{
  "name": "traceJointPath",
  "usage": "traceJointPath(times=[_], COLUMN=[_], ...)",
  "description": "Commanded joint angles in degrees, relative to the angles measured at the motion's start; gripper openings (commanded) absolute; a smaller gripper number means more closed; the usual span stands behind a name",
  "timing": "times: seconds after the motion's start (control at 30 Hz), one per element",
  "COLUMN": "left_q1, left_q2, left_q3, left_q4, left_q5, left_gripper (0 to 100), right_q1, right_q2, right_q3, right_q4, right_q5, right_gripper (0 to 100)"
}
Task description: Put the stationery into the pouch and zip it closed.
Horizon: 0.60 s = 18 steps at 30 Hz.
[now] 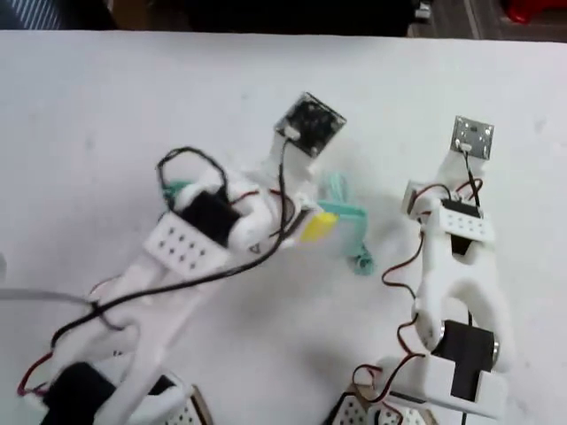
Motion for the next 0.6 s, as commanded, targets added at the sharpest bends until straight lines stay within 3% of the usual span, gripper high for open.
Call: traceJointPath(times=[0.0,0.17,0.3,0.57], left_q1=[2.07,-3.74,-11.12,-10.33], left_q2=[1.80,1.89,2.42,1.98], left_q3=[-0.53,-7.56,-18.46,-26.37], left_q4=[2.11,8.09,7.65,12.57], left_q5=[-0.26,-0.26,1.14,-0.62], left_gripper=[31,30,30,30], right_q1=[0.40,0.31,0.22,0.22], right_q2=[-0.31,-0.31,-0.31,-0.31], right_q3=[-0.53,-0.53,-0.53,-0.44], right_q4=[-0.84,-0.84,-0.84,-0.84], right_q5=[-0.44,-0.44,-0.44,-0.35], right_gripper=[2.5,2.5,2.5,2.5])
